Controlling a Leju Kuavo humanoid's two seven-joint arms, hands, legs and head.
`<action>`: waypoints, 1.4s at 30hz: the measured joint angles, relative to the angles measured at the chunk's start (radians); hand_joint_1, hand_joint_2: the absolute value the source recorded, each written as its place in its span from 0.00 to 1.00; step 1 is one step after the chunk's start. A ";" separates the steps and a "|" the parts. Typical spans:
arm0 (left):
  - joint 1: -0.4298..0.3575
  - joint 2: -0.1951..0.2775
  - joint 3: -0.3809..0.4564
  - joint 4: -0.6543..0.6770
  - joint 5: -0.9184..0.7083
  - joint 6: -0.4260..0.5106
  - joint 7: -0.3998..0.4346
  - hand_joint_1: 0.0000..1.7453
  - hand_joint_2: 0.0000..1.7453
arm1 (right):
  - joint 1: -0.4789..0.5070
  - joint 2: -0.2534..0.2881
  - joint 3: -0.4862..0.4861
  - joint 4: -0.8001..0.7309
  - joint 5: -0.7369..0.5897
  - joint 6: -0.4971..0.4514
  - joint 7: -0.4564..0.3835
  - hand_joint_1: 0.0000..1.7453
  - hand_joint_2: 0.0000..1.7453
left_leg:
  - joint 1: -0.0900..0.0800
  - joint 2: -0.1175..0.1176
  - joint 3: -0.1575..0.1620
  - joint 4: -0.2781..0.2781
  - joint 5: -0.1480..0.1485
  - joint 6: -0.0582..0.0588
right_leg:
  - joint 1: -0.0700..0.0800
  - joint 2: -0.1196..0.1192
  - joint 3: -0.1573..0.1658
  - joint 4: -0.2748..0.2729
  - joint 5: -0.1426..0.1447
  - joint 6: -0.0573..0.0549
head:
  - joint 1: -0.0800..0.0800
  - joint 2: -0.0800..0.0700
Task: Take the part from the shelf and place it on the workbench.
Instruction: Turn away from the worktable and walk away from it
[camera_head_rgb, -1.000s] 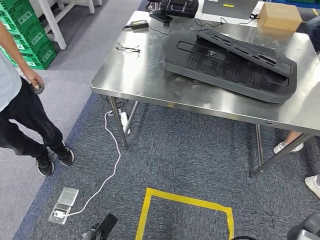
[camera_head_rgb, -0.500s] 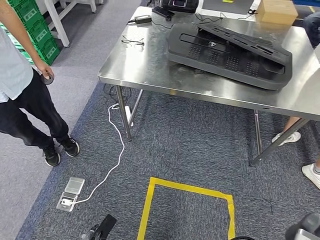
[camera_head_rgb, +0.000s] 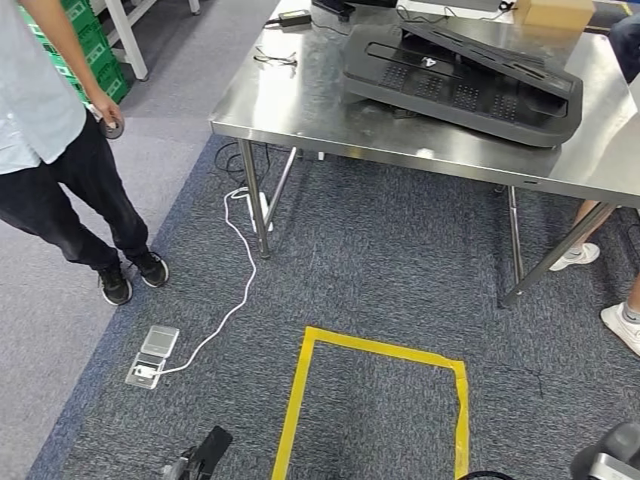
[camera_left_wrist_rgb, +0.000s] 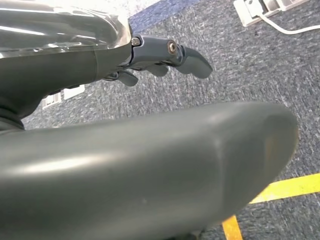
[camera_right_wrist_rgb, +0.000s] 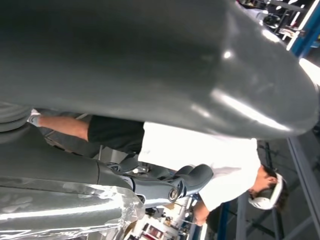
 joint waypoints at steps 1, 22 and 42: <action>0.002 0.000 0.000 0.000 0.000 0.000 0.000 0.00 0.00 | -0.001 0.000 0.000 0.000 -0.002 0.000 0.000 0.00 0.00 | 0.000 0.001 -0.008 -0.001 0.005 0.011 | -0.001 0.001 -0.006 0.001 0.008 0.006 | 0.000 0.000; 0.007 0.001 0.001 0.001 -0.006 0.000 -0.004 0.00 0.00 | -0.007 -0.004 0.002 0.011 -0.006 0.000 0.001 0.00 0.00 | -0.003 0.004 -0.238 0.213 -0.005 -0.003 | -0.001 0.009 0.168 -0.107 -0.060 -0.026 | -0.001 0.000; 0.009 0.001 0.001 0.001 -0.007 0.000 -0.006 0.00 0.00 | 0.007 -0.017 0.003 0.016 -0.020 0.004 0.001 0.00 0.00 | -0.002 0.058 -0.069 -0.018 0.081 0.040 | -0.016 -0.010 0.068 0.054 -0.080 0.038 | 0.002 0.000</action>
